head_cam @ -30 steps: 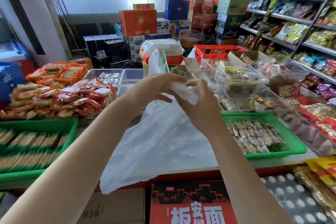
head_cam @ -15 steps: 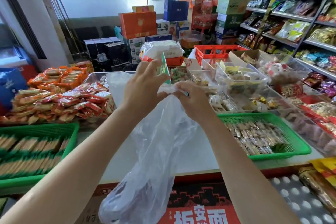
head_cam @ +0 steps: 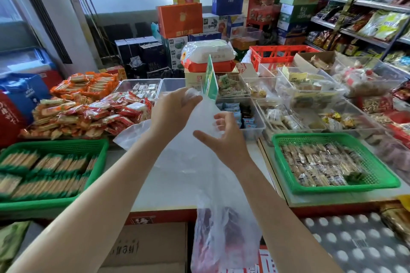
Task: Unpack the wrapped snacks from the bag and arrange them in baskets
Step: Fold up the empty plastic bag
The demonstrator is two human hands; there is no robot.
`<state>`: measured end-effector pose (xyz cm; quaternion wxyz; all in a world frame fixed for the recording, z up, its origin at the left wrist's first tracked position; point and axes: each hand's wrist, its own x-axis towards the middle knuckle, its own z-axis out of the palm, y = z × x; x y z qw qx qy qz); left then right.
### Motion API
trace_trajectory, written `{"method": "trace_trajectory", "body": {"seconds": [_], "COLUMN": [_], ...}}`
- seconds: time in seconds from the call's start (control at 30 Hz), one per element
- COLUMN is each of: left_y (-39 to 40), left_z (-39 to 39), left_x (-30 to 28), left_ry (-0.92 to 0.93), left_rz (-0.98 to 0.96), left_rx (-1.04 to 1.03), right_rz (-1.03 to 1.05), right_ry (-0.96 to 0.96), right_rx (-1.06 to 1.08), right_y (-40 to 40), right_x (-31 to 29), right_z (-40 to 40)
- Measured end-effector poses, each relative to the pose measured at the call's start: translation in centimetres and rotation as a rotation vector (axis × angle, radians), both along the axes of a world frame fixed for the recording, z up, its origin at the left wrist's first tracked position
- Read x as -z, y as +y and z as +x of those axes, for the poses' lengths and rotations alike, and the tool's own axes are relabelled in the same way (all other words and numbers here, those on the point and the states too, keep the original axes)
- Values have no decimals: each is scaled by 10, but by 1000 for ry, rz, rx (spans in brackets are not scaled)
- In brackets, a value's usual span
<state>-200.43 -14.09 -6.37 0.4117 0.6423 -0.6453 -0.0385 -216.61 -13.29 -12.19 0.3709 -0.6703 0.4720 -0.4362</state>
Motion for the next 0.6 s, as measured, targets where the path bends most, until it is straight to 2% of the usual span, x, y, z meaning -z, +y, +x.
{"method": "trace_trajectory", "body": {"seconds": [0.13, 0.23, 0.3, 0.4, 0.5, 0.6], "left_y": [1, 1, -1, 1, 5, 10], "left_z": [2, 12, 18, 18, 23, 36], "left_x": [2, -1, 4, 17, 35, 53], "left_ry": [68, 68, 70, 73, 312, 571], "left_rz": [-60, -74, -11, 188, 378, 449], "left_rx": [-12, -54, -46, 48, 122, 164], "right_rz": [46, 154, 228, 286, 314, 339], "right_ry": [71, -22, -67, -97, -100, -45], "right_rx": [-49, -195, -274, -310, -295, -295], "right_y": [-14, -19, -17, -14, -14, -13], "right_x": [15, 21, 18, 15, 21, 33], "right_z": [-6, -31, -42, -44, -46, -54]}}
